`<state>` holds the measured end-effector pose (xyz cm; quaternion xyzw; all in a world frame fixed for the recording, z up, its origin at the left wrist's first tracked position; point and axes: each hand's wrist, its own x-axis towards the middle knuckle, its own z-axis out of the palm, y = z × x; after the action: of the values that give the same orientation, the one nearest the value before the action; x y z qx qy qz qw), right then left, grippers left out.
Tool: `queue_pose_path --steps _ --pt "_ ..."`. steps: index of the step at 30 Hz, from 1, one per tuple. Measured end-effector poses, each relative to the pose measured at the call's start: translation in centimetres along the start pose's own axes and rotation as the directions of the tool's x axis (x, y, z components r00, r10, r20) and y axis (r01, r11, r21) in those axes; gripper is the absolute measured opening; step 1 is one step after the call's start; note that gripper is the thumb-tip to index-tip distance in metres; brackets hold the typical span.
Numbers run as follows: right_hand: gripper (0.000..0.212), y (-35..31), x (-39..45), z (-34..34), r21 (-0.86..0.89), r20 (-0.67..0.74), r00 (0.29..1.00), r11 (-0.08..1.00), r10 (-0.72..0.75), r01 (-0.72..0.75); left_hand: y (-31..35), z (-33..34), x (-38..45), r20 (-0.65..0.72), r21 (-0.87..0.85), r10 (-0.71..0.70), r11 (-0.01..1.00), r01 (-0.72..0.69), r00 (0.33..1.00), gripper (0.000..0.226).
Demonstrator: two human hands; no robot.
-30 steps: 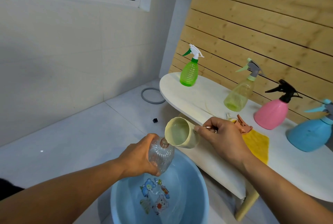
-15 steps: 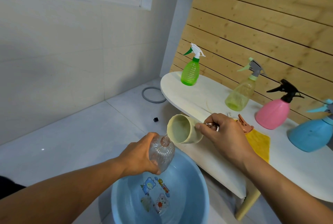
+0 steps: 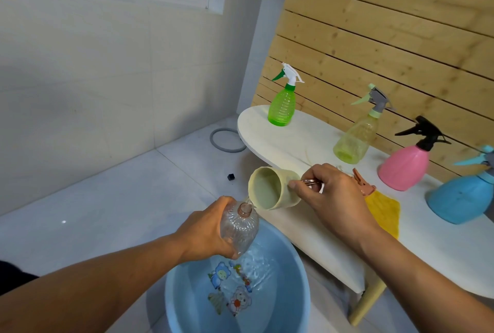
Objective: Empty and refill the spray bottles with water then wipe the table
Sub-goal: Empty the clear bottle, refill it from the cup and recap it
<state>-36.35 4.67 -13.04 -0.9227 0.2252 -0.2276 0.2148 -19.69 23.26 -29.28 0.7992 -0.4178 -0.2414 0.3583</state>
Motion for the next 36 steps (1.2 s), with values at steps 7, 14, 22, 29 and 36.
queue_pose_path --steps 7,14,22,29,36 --pt "0.024 -0.2 -0.1 0.0 -0.021 -0.007 1.0 0.999 -0.027 0.027 0.0 0.0 0.0 0.0 -0.001 0.003 1.0 -0.003 1.0 0.11" --pt "0.023 -0.3 -0.2 0.0 -0.037 -0.029 0.998 0.997 -0.063 0.062 0.0 0.0 0.1 -0.004 0.002 0.01 1.0 -0.01 1.0 0.111" --pt "0.02 -0.8 -0.5 -0.2 -0.073 -0.045 0.992 0.991 -0.115 0.111 0.0 0.1 0.1 -0.008 0.002 0.006 1.0 -0.006 1.0 0.112" --pt "0.019 -1.1 -0.7 -0.3 -0.103 -0.049 0.988 0.984 -0.148 0.143 0.0 0.1 0.0 -0.009 -0.002 0.005 1.0 -0.005 1.0 0.113" --pt "0.02 -1.3 -1.0 -0.2 -0.16 -0.051 0.978 0.968 -0.203 0.193 0.1 0.1 0.1 -0.014 0.0 0.006 1.0 -0.006 1.0 0.111"
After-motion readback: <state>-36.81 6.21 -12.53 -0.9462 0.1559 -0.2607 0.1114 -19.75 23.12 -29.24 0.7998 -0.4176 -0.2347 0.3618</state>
